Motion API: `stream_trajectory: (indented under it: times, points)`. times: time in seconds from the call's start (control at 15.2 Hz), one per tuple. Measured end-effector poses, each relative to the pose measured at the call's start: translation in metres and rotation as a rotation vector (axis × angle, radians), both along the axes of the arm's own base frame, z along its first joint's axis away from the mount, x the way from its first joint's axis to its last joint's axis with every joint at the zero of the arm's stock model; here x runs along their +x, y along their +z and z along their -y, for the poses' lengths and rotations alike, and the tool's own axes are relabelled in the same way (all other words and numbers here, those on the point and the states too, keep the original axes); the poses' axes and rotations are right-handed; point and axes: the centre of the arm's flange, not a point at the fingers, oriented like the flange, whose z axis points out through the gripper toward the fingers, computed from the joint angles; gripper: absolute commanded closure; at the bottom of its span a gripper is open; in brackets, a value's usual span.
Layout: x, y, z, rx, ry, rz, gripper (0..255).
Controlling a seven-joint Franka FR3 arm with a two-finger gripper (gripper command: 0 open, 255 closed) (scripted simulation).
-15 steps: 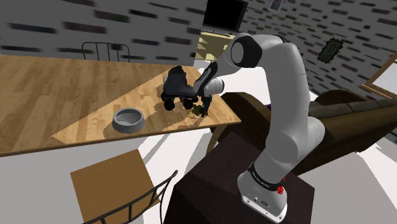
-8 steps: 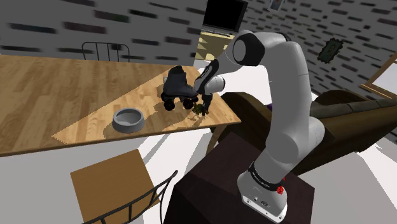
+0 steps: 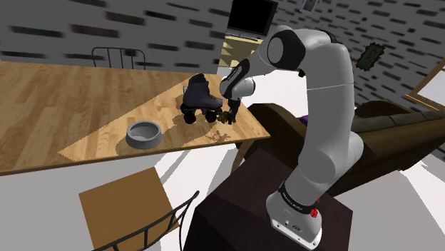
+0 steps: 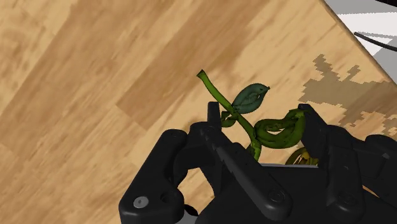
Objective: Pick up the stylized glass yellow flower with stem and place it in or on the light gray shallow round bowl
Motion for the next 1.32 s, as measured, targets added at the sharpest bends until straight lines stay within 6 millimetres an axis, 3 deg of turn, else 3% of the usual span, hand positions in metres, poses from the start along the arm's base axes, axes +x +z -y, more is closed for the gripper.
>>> stream_trajectory:
  times: [0.79, 0.92, 1.32]
  points:
    - [0.001, 0.061, -0.001, 0.0, 0.0, 0.0, 255]
    - [0.006, 0.063, -0.015, 0.0, 0.0, 0.0, 255]
    - [0.04, 0.062, -0.086, 0.0, 0.001, 0.0, 255]
